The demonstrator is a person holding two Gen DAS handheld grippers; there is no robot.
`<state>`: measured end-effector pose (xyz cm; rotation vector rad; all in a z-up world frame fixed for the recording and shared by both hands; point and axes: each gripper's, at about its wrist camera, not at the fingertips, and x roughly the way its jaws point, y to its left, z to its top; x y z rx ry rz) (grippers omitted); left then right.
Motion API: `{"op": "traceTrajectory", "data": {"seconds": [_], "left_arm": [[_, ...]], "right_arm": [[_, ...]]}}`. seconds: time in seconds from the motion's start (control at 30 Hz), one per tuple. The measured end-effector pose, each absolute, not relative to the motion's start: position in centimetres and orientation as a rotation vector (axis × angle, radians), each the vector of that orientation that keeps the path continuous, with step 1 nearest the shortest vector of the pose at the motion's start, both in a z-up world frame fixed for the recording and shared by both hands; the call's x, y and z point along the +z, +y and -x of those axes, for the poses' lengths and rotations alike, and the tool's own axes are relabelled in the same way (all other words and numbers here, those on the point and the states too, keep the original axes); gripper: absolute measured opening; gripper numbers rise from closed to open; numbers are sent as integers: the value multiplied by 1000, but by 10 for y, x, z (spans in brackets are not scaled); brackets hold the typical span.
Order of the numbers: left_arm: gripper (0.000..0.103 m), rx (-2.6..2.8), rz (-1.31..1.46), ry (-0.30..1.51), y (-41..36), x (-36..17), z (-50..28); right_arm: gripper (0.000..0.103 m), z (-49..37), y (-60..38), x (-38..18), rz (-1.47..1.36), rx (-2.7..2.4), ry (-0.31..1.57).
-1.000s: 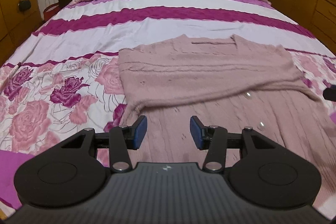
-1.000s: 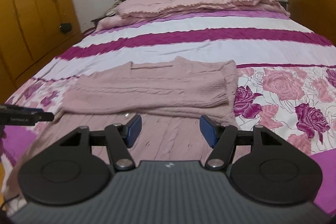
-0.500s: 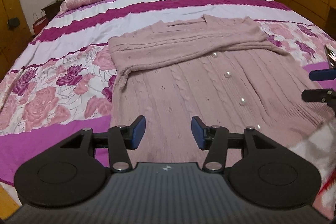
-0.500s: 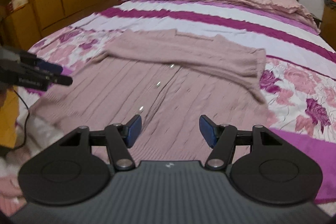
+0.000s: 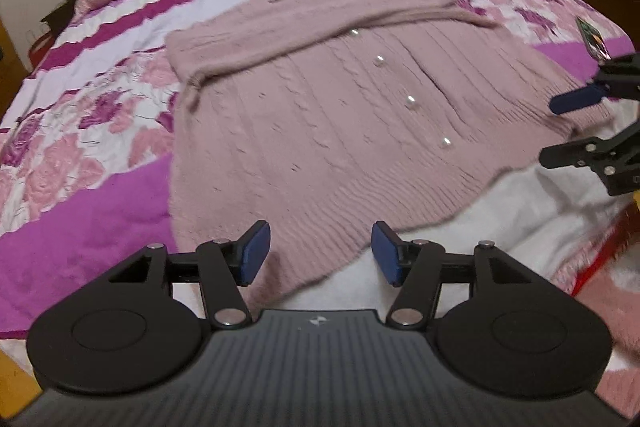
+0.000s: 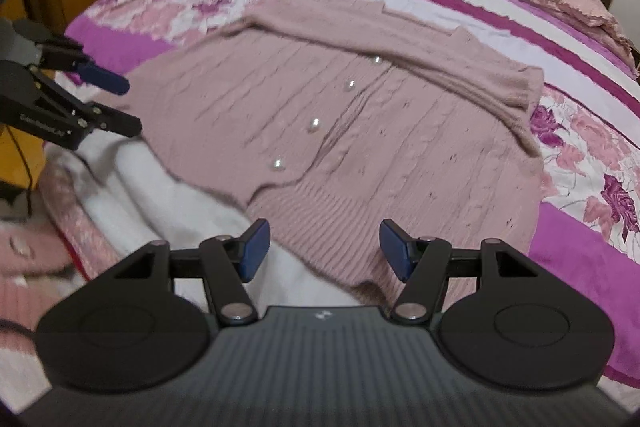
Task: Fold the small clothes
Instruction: 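Move both tools to the ribbed cardigan hem, fingers open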
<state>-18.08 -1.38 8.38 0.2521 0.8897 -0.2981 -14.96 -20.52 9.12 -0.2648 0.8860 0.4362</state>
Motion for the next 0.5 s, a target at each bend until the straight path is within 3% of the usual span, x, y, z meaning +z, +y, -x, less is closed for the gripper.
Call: {"op": "traceTrajectory", "data": {"seconds": [0.5], "left_arm": [[68, -345, -339, 911, -29, 59, 180]], "right_arm": [[63, 142, -199, 69, 363, 350, 896]]}}
